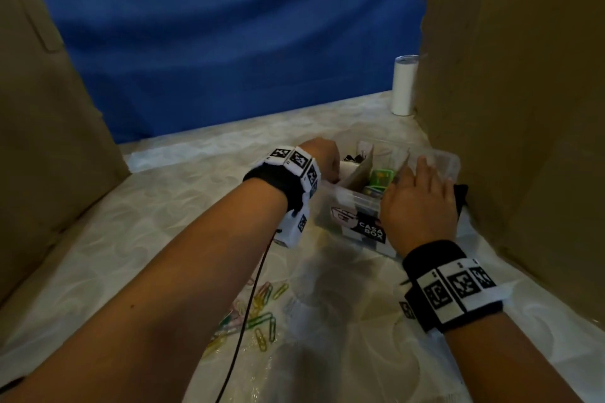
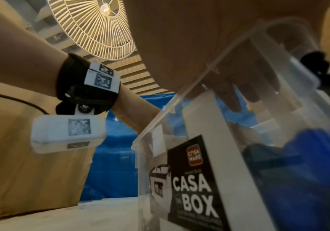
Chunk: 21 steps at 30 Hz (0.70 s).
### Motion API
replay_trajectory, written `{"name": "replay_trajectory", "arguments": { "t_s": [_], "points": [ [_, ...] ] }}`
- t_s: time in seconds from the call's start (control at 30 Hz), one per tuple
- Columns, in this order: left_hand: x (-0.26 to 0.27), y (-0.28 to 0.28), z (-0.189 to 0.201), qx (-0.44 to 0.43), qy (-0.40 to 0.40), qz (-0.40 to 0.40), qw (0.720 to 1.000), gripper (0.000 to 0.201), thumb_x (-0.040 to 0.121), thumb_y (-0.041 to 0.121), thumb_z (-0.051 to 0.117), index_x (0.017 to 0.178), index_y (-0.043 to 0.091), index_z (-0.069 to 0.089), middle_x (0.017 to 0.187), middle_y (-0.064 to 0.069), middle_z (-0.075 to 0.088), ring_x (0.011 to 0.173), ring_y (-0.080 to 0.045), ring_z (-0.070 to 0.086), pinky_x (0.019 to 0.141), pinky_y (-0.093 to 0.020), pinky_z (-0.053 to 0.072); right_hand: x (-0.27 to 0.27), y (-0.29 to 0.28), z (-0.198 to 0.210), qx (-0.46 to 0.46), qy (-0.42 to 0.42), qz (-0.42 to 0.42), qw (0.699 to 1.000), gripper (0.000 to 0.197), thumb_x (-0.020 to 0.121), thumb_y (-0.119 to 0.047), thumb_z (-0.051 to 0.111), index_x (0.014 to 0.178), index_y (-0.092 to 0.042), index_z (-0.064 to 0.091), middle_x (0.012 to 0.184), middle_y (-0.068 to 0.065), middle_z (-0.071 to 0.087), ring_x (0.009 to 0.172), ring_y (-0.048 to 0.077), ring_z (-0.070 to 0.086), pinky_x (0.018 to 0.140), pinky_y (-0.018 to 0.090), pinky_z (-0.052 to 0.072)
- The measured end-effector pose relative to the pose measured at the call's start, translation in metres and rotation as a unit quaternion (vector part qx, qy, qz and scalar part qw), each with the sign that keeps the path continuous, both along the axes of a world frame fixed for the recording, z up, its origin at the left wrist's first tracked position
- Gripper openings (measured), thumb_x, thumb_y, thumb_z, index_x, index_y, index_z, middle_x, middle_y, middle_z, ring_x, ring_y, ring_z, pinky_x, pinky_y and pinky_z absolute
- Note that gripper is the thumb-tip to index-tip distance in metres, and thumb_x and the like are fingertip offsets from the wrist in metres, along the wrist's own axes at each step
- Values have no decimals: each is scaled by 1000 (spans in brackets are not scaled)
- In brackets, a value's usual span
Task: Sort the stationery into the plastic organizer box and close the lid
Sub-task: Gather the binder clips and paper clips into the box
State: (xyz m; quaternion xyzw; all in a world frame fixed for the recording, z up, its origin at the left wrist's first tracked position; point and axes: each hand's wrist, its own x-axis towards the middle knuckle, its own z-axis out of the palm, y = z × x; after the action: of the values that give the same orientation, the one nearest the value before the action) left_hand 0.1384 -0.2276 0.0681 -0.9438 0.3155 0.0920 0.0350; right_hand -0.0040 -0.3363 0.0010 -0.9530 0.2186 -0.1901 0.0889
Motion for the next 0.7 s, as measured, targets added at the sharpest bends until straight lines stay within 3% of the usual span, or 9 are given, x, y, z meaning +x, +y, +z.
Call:
{"name": "replay_trajectory", "arguments": {
  "t_s": [0.1, 0.2, 0.33, 0.43, 0.53, 0.63, 0.7],
  "points": [
    [-16, 19, 16, -94, -19, -5, 995, 25, 92, 18, 57, 111, 7, 71, 110, -9, 69, 100, -26, 64, 81, -28, 46, 0, 0, 1, 5, 8, 4, 1000, 57, 95, -31, 25, 142, -2, 39, 154, 19, 29, 141, 34, 29, 117, 50, 16],
    [-36, 52, 23, -161, -54, -10, 985, 25, 92, 14, 52, 107, 13, 73, 105, -5, 72, 94, -21, 66, 84, -29, 51, -1, 0, 4, 13, 26, 7, 1000, 55, 97, -30, 30, 145, -3, 34, 157, 17, 23, 143, 31, 26, 117, 48, 12],
    [-69, 115, 10, -200, -61, 16, 978, 27, 96, 14, 49, 113, 18, 69, 109, 3, 71, 98, -12, 66, 83, -22, 46, -12, 7, 17, 44, 39, 54, 997, 55, 98, -23, 34, 148, -5, 24, 159, 16, 12, 144, 33, 20, 118, 47, 10],
    [-86, 168, -24, -167, -23, 57, 984, 31, 98, 15, 45, 121, 21, 64, 122, 3, 66, 111, -15, 61, 90, -24, 44, -21, 36, 23, 23, 32, 141, 989, 60, 94, -19, 42, 148, -5, 21, 158, 17, 13, 140, 37, 25, 115, 45, 20],
    [-97, 206, -60, -80, 45, 119, 989, 39, 99, 13, 41, 134, 25, 52, 141, 1, 51, 128, -18, 48, 103, -28, 37, -23, 82, 16, 38, 40, 265, 963, 50, 96, -19, 30, 145, -6, 31, 155, 14, 26, 140, 30, 31, 114, 40, 31],
    [-109, 227, -84, 9, 72, 153, 986, 46, 98, 16, 42, 144, 17, 38, 149, -4, 40, 134, -21, 41, 109, -28, 31, -21, 121, -4, 115, 157, 316, 929, 44, 98, -18, 34, 141, -8, 35, 147, 10, 38, 131, 27, 42, 107, 38, 38],
    [-121, 238, -95, 34, 79, 164, 983, 41, 97, 16, 41, 136, 9, 45, 141, -10, 46, 126, -25, 49, 105, -30, 37, -21, 142, -19, 104, 252, 305, 912, 45, 96, -18, 36, 140, -6, 35, 147, 12, 35, 133, 29, 39, 108, 39, 37]
  ]
}}
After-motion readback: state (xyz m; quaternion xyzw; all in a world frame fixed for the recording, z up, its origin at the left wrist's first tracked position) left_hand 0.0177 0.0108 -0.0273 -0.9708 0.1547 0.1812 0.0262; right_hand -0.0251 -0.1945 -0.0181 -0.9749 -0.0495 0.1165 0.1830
